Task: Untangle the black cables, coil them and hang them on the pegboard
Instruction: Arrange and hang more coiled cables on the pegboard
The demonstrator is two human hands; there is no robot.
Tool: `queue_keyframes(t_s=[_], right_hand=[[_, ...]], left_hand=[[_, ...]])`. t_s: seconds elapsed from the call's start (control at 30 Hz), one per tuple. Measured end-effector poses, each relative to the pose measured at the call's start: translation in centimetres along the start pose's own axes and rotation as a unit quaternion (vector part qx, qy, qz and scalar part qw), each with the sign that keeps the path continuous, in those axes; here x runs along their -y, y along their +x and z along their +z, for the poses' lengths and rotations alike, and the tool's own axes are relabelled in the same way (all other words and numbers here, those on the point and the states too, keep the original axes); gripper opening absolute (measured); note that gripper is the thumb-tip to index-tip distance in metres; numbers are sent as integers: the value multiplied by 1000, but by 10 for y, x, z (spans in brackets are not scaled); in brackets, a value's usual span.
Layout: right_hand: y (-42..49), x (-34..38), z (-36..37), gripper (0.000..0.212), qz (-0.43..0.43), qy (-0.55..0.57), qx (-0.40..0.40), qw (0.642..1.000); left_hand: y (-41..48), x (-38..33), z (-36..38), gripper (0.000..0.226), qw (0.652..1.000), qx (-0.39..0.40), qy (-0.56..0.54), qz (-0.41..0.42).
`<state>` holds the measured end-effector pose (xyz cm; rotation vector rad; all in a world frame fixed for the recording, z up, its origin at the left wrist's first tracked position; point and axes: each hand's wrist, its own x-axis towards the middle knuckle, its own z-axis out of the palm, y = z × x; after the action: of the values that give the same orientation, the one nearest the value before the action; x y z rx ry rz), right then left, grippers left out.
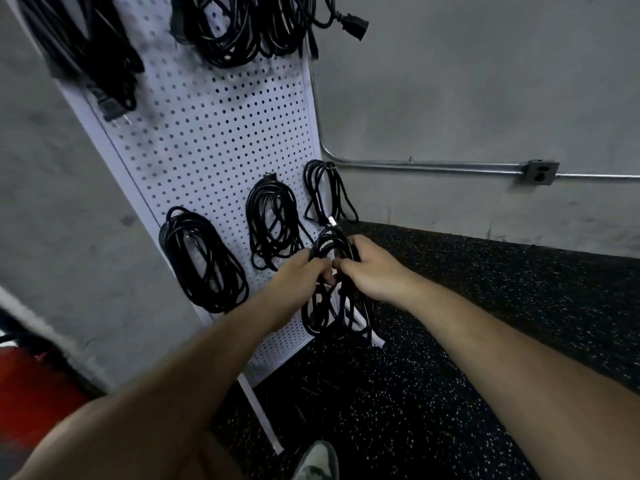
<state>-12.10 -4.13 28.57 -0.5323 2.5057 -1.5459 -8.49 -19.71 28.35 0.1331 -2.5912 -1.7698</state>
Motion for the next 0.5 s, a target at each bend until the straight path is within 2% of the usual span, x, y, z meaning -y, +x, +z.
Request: queue_keyframes(t_s=[0.2,0.3,0.4,0.5], right_hand=[[-3,0,21,18,20,31,43,998],[-4,4,30,15,37,73,41,996],[-9,9,43,11,26,110,35,993],[-8,-2,74,17,29,46,-14,998]], left_hand=[[-16,19,-19,22,998,34,-51,16],[-16,31,-26,11,995,28,-95,7],[-15,41,-35,12,995,29,-99,16],[-23,60,-36,24,996,10,-88,-8]])
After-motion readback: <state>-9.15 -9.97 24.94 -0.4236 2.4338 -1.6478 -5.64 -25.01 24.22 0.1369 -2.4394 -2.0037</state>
